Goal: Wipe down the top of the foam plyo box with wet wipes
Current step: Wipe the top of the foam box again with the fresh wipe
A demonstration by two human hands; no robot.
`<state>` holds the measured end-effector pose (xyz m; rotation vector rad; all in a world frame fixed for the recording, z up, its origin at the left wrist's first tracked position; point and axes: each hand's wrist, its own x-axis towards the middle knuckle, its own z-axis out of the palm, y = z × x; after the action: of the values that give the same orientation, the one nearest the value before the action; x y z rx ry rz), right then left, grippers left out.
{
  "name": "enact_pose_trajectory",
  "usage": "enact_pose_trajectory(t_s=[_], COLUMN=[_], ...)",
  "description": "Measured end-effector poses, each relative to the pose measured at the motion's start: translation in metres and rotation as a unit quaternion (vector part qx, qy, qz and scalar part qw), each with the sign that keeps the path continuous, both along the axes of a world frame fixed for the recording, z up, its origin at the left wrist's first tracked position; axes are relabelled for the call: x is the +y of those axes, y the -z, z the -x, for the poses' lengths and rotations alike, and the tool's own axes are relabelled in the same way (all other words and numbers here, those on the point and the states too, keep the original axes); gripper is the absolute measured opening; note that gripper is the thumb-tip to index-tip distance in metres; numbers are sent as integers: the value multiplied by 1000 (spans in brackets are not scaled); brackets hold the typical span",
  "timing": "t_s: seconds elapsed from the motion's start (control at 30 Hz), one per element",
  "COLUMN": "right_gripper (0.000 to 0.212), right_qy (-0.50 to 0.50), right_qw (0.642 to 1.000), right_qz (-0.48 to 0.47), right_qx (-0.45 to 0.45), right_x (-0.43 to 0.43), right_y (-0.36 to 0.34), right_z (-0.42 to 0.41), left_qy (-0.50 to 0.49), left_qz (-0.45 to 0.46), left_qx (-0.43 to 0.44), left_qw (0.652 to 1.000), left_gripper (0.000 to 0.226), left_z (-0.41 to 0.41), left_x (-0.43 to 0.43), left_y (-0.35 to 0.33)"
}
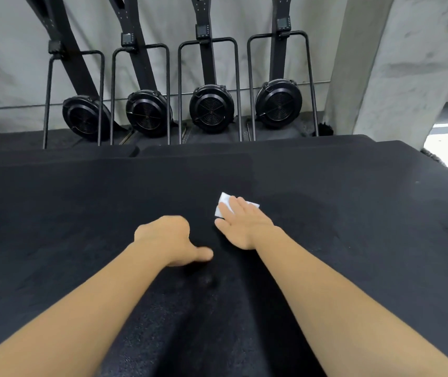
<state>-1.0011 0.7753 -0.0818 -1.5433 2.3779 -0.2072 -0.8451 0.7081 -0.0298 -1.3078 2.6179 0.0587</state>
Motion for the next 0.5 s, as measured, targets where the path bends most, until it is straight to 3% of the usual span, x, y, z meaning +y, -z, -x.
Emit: enact_pose_trajectory(t_s=[0.07,0.2,0.5], right_gripper=[47,49,61], right_qy=[18,78,200], right_qw=[1000,997,978], right_qz=[14,-4,-46], right_qx=[12,23,28], right_x=[7,20,28], right_y=[-1,-1,1], right_z=[20,59,99], left_qy=[6,59,73], left_qz=[41,58,91], left_qx=[68,119,121], left_qw=[997,989,986], left_gripper=[54,63,59], left_z=[13,46,80], left_x=[-11,-24,-59], left_y=[4,32,61])
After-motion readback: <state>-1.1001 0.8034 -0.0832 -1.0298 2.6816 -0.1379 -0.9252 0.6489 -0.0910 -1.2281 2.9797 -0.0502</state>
